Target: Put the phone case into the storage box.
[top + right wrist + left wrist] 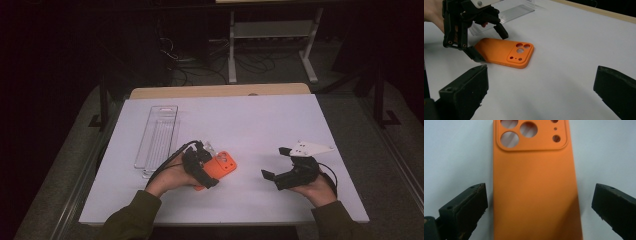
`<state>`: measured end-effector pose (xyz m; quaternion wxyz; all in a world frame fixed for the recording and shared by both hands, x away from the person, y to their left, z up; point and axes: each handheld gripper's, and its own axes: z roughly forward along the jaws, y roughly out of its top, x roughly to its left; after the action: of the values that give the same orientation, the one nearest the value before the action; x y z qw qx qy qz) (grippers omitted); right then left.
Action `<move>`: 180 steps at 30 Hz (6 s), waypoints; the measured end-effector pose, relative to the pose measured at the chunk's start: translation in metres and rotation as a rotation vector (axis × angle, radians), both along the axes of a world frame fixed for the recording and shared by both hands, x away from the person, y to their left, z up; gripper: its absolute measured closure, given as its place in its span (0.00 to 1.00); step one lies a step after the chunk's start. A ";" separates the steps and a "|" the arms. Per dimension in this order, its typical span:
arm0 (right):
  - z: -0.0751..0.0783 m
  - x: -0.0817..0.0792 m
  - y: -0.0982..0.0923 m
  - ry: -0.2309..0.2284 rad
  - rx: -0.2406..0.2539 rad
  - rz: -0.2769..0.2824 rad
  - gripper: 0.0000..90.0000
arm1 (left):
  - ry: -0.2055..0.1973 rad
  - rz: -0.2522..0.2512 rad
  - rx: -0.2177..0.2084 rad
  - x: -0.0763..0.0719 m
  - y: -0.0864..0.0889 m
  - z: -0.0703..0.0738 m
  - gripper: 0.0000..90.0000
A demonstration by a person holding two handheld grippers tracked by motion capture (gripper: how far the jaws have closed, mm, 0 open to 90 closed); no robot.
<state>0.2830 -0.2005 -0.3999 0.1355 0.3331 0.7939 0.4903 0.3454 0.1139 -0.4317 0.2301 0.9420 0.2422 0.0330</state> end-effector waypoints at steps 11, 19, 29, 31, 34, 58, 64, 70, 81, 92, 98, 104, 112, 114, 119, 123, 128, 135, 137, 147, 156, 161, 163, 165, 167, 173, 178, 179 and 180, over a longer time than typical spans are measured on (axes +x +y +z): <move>0.000 0.000 0.000 0.002 0.001 -0.001 0.00 | 0.013 0.005 0.008 0.001 0.002 -0.003 0.06; 0.000 0.000 -0.001 0.002 -0.002 -0.002 0.00 | 0.004 -0.003 0.017 0.001 0.003 -0.002 0.10; 0.000 0.000 -0.001 0.005 -0.001 -0.005 0.00 | -0.019 -0.018 0.034 -0.001 0.001 -0.003 0.10; 0.000 0.000 -0.001 0.005 -0.001 -0.005 0.00 | -0.021 -0.017 0.031 -0.002 0.001 -0.004 0.10; 0.000 0.000 -0.001 0.005 -0.003 -0.005 0.00 | -0.022 -0.018 0.032 -0.002 0.001 -0.004 0.10; -0.001 -0.001 0.001 0.010 -0.007 0.000 0.00 | -0.032 -0.020 0.032 -0.005 0.002 -0.003 0.15; -0.001 0.000 0.001 0.010 -0.005 0.002 0.00 | -0.033 -0.019 0.031 -0.005 0.002 -0.002 0.16; -0.001 0.000 0.000 0.007 -0.005 0.002 0.00 | -0.039 -0.026 0.026 -0.005 0.001 -0.001 0.17; -0.001 0.000 -0.001 0.007 0.001 -0.004 0.00 | -0.056 -0.037 -0.025 -0.002 0.001 0.009 0.18; -0.001 0.000 -0.002 0.013 0.003 -0.006 0.00 | -0.047 -0.096 -0.061 0.004 -0.004 0.026 0.18; -0.002 0.001 -0.002 0.012 0.005 -0.009 0.00 | -0.048 -0.109 -0.076 0.007 -0.010 0.033 0.18; -0.002 0.002 -0.002 0.019 0.005 -0.010 0.00 | -0.049 -0.141 -0.074 0.012 -0.016 0.041 0.18; -0.004 0.002 -0.003 0.026 0.000 -0.015 0.00 | -0.048 -0.152 -0.090 0.018 -0.024 0.043 0.18; -0.004 0.002 -0.003 0.026 0.001 -0.015 0.00 | -0.045 -0.155 -0.096 0.019 -0.025 0.044 0.18; -0.004 0.002 -0.003 0.020 -0.003 -0.017 0.00 | -0.043 -0.168 -0.098 0.022 -0.030 0.047 0.18; -0.005 0.003 -0.002 0.018 -0.008 -0.016 0.00 | -0.044 -0.168 -0.115 0.024 -0.034 0.049 0.18; -0.006 0.003 -0.003 0.021 -0.011 -0.018 0.00 | -0.041 -0.179 -0.118 0.026 -0.039 0.050 0.18; -0.006 0.003 -0.006 0.022 -0.015 -0.039 0.00 | -0.042 -0.202 -0.127 0.027 -0.040 0.054 0.18; -0.005 0.003 -0.005 0.029 -0.011 -0.039 0.00 | -0.039 -0.204 -0.127 0.027 -0.039 0.055 0.18; -0.007 0.002 0.003 0.042 -0.037 -0.019 0.00 | -0.055 -0.189 -0.126 0.028 -0.034 0.055 0.18; -0.008 0.006 0.008 0.042 -0.037 -0.046 0.00 | -0.051 -0.197 -0.119 0.028 -0.033 0.056 0.18; -0.011 0.009 0.013 0.039 -0.040 -0.044 0.00 | -0.047 -0.195 -0.121 0.029 -0.033 0.054 0.18; -0.011 0.011 0.016 0.037 -0.035 -0.047 0.00 | -0.048 -0.192 -0.117 0.030 -0.032 0.054 0.18; -0.010 0.013 0.018 0.030 -0.028 -0.052 0.00 | -0.046 -0.186 -0.124 0.030 -0.032 0.054 0.18; -0.009 0.015 0.019 0.024 -0.021 -0.056 0.00 | -0.045 -0.190 -0.123 0.031 -0.032 0.055 0.18; -0.006 0.022 0.023 0.016 -0.010 -0.065 0.00 | -0.048 -0.191 -0.122 0.030 -0.031 0.055 0.18; -0.004 0.028 0.026 0.008 0.006 -0.077 0.00 | -0.045 -0.187 -0.124 0.030 -0.032 0.055 0.18; -0.003 0.030 0.027 0.005 0.017 -0.075 0.00 | -0.039 -0.183 -0.124 0.030 -0.032 0.055 0.18; -0.003 0.032 0.028 0.007 0.031 -0.076 0.00 | -0.037 -0.183 -0.123 0.030 -0.031 0.055 0.18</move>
<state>0.3145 -0.1728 -0.4027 0.1460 0.3669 0.7734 0.4959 0.3758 0.0825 -0.3768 0.2942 0.9434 0.1523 0.0145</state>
